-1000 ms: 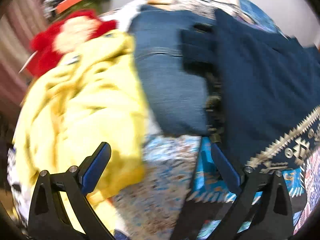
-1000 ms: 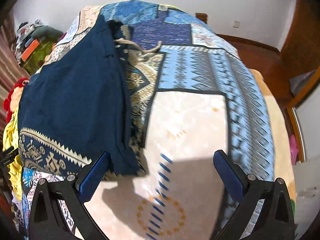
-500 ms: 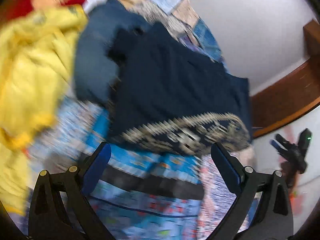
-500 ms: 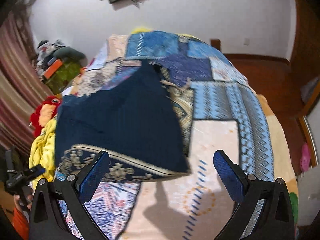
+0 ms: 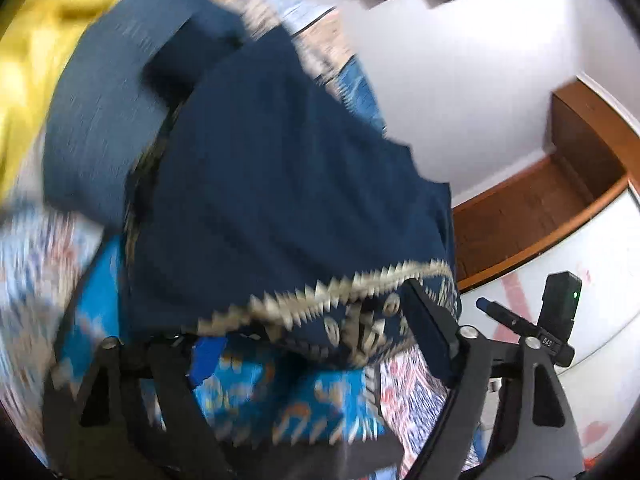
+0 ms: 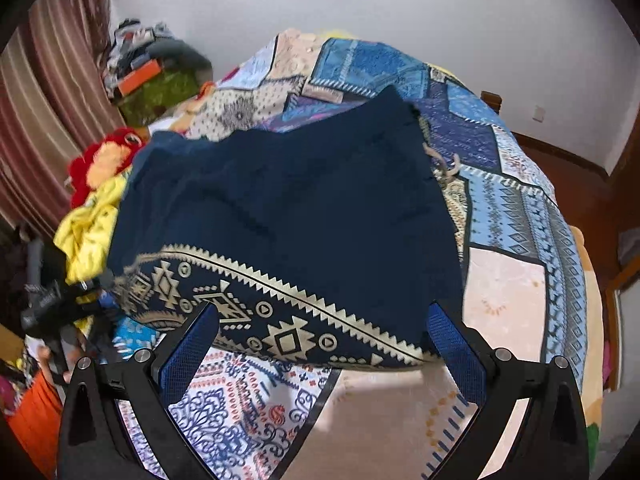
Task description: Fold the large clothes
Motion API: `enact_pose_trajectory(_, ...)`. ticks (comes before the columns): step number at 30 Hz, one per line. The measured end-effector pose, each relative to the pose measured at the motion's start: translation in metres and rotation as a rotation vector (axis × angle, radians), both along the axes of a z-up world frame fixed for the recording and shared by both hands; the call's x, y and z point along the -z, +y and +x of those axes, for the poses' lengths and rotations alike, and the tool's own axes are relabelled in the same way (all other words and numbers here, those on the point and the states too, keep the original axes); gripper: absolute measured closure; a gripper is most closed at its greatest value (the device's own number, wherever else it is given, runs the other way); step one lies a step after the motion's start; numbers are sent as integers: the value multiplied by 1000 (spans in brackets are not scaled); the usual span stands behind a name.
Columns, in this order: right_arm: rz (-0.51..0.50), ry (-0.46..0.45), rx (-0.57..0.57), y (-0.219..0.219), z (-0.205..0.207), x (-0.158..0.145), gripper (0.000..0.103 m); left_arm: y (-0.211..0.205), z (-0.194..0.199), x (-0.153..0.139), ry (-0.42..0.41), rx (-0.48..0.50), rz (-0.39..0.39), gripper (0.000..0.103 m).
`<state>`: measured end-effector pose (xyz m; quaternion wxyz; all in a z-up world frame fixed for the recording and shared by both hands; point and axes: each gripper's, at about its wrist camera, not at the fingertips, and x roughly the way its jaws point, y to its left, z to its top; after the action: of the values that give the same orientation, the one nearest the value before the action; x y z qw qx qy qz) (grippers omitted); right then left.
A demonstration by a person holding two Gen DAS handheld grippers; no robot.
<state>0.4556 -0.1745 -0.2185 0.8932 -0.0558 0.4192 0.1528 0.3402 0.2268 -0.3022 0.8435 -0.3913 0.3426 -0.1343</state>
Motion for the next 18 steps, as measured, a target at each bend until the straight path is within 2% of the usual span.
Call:
enact_pose_trajectory(3,-27,-15,-25,11,7,2,0,-2,11,-14,-76,-11,26,28)
enact_pose_trajectory(5,-54,-38,-37,19,11,2,0,-5,20,-18,-97,-27,37,29)
enact_pose_trajectory(7,-85,-62,-43,27,17,0,0,-10,35,-12,-54,-54,62,29)
enact_pose_trajectory(10,-110,-84,-51,40,27,-1,0,-10,49,4,8,-89,37,31)
enact_pose_trajectory(16,-81,-65,-59,51,38,7,0,2,24,12,48,-192,-36,32)
enact_pose_trajectory(18,-82,-59,-61,53,38,12,0,9,21,18,59,-181,-66,32)
